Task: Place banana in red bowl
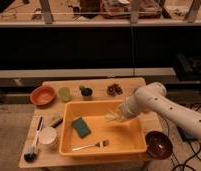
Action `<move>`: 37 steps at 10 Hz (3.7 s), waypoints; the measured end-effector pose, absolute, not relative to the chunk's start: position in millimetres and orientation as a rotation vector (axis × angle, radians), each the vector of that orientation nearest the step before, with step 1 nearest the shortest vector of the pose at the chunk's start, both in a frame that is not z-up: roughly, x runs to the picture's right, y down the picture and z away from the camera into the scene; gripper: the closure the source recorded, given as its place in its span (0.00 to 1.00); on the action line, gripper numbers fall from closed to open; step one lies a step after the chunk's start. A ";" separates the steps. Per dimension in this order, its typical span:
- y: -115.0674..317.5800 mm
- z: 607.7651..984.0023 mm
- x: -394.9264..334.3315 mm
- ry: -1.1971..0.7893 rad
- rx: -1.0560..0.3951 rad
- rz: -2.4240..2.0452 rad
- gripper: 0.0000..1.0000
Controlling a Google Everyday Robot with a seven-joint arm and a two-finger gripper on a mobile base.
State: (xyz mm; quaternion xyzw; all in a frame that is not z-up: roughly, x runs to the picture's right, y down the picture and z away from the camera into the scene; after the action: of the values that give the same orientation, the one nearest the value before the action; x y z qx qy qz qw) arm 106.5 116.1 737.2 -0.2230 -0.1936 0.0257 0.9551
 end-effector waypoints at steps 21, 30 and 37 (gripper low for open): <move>-56.8 740.1 -181.8 -0.629 -0.213 -0.328 1.00; -63.7 836.6 -335.8 -0.782 -0.202 -0.491 0.96; -58.9 871.4 -345.5 -0.771 -0.268 -0.509 0.27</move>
State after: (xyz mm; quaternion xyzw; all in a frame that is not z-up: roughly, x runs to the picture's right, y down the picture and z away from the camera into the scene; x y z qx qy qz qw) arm -345.5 -58.9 871.4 -0.1290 -0.3710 -0.2446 0.8865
